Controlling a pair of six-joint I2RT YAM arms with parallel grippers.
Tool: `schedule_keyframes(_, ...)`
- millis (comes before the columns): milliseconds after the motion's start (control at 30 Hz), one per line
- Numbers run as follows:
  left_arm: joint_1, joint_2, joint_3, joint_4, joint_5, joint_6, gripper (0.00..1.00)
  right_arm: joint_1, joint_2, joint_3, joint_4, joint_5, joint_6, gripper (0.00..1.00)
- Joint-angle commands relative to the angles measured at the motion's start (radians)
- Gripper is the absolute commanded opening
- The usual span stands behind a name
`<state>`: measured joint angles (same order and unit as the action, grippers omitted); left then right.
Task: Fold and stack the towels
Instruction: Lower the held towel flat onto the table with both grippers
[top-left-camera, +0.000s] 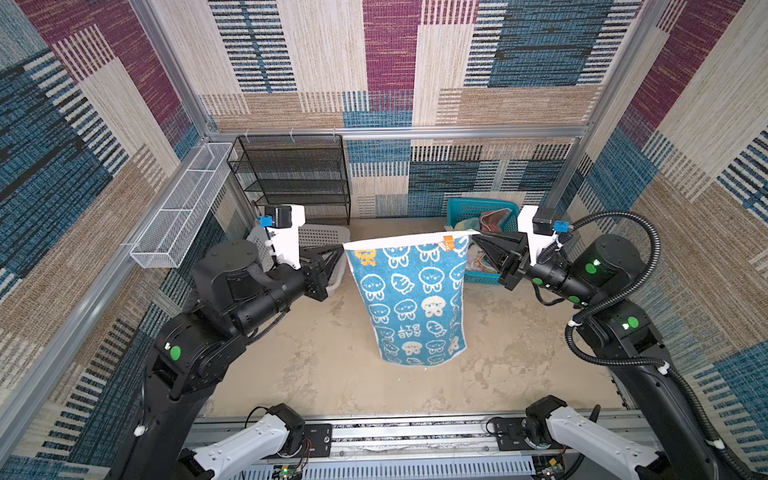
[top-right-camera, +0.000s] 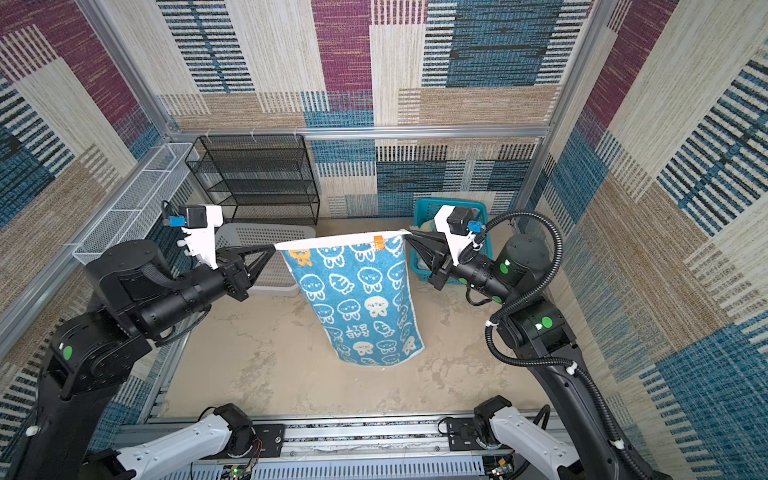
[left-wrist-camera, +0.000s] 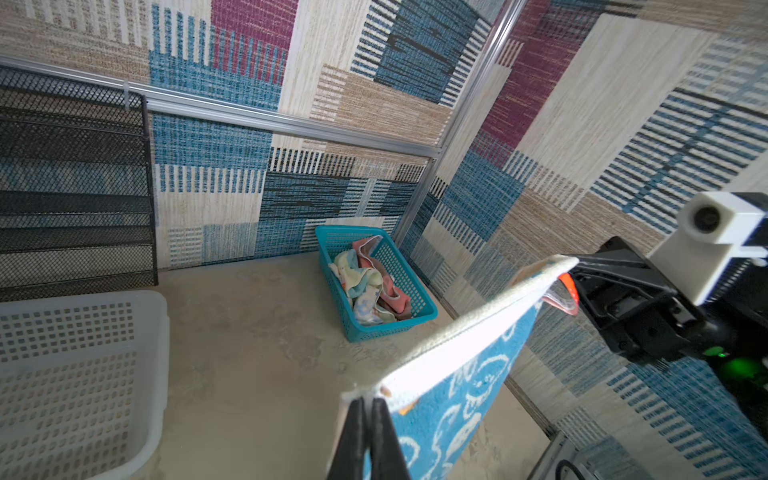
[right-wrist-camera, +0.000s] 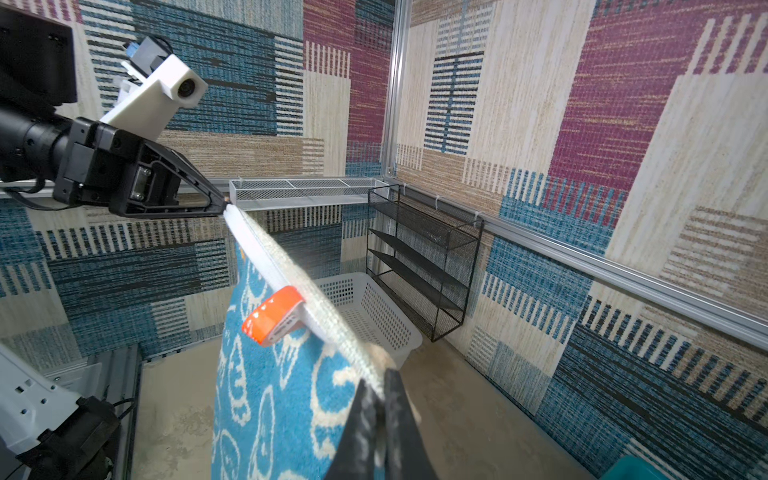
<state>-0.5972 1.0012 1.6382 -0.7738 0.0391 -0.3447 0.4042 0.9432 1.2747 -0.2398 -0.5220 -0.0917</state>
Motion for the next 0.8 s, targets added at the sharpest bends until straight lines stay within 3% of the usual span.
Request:
schedule_keyframes(0,0.005,0.057,-0.005,0.011,-0.154,0.037,0.0,-0.003,0.041,-0.023,0.05,0.139,0.011,0.0)
schedule_keyframes(267,0.057,0.318,-0.013,0.068,-0.364,0.087,0.0,-0.005,0.264,-0.103,0.186,0.299,-0.046,0.0)
schedule_keyframes(500,0.158,0.54,0.012,0.217,-0.349,0.117,0.0,-0.013,0.534,-0.027,0.302,0.398,-0.085,0.0)
schedule_keyframes(767,0.168,0.722,0.084,0.247,-0.351,0.15,0.0,-0.023,0.697,0.053,0.293,0.435,-0.118,0.0)
